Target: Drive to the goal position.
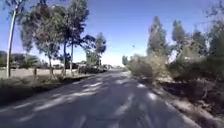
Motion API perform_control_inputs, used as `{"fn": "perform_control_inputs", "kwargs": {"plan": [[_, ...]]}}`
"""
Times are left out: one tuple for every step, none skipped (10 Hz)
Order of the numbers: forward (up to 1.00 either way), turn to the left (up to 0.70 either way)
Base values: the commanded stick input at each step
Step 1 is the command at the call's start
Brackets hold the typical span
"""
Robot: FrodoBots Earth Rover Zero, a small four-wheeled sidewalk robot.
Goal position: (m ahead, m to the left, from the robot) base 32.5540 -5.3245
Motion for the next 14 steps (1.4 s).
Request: {"fn": "perform_control_inputs", "kwargs": {"plan": [[1.00,0.00],[1.00,0.00],[1.00,0.00],[1.00,0.00],[1.00,0.00],[1.00,0.00],[1.00,0.00],[1.00,0.00],[1.00,0.00],[1.00,0.00],[1.00,0.00],[1.00,0.00],[1.00,0.00],[1.00,0.00]]}}
